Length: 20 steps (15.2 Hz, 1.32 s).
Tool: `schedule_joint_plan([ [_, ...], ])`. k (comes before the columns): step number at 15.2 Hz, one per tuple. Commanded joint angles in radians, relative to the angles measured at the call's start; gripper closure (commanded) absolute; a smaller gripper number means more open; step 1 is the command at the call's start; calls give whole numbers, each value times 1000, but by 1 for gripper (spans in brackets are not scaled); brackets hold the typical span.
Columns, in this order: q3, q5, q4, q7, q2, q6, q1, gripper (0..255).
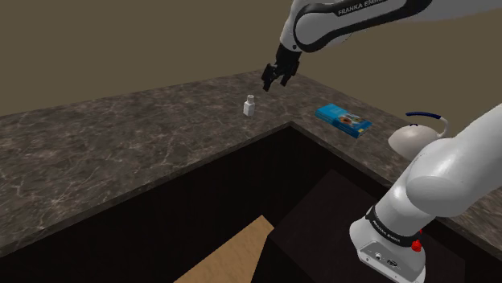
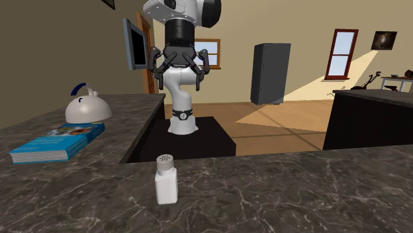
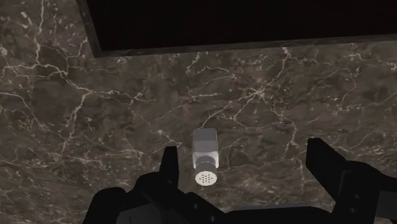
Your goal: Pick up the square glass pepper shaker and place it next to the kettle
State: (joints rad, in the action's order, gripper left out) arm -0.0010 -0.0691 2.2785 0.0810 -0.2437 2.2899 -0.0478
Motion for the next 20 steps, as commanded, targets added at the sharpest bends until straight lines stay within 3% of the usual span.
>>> schedule_joint_plan([
  [1,0,-12,-33,4,80,54,-4,0],
  [11,-17,-62,-285,9,455,211,-22,0],
  [20,-23,-69,-313,12,555,284,-26,0],
])
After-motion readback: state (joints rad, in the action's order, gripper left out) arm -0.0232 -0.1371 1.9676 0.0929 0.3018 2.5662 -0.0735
